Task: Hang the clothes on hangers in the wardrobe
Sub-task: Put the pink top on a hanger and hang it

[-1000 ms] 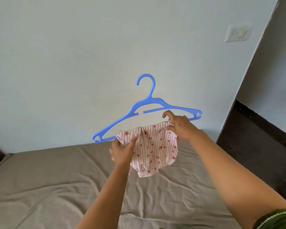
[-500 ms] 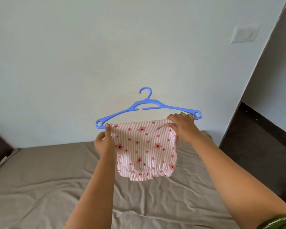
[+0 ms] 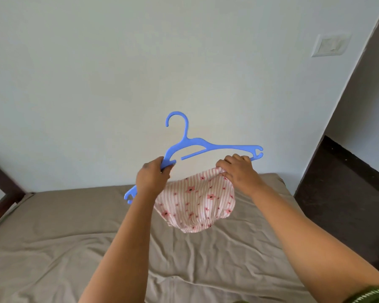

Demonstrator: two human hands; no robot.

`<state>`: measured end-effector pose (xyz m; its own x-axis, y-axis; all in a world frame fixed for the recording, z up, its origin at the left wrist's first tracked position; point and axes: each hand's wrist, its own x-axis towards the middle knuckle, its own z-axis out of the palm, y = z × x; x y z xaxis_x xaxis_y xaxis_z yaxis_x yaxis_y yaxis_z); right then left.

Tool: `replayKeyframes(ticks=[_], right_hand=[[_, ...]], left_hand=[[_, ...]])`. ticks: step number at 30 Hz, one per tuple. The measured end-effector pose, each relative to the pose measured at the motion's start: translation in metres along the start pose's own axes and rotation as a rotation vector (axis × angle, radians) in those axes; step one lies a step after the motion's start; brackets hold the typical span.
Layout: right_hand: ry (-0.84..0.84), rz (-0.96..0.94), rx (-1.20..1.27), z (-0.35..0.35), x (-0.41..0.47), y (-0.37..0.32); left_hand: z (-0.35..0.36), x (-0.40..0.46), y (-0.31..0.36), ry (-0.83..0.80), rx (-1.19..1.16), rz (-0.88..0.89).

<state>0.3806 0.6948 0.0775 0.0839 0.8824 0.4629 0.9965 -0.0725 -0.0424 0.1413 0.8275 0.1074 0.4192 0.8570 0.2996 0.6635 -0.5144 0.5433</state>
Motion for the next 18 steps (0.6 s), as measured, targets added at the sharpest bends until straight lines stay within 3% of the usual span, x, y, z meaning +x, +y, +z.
replayKeyframes(ticks=[5,8,10,15,18], right_hand=[[-0.452,0.303,0.215,-0.002,-0.008,0.014],[-0.574,0.385,0.247,0.000,-0.012,0.015],[-0.428,0.373,0.290,0.001,-0.020,0.011],[0.302,0.316,0.188,-0.020,-0.076,-0.009],[0.449,0.321,0.080,-0.033,-0.118,-0.019]], left_hand=[[0.003,0.000,0.001,-0.052,0.044,0.276],[0.004,-0.001,0.006,-0.041,0.062,0.345],[0.005,0.003,0.004,-0.057,0.027,0.338],[0.009,0.005,0.025,-0.104,-0.099,0.318],[0.019,-0.003,0.054,-0.143,-0.142,0.372]])
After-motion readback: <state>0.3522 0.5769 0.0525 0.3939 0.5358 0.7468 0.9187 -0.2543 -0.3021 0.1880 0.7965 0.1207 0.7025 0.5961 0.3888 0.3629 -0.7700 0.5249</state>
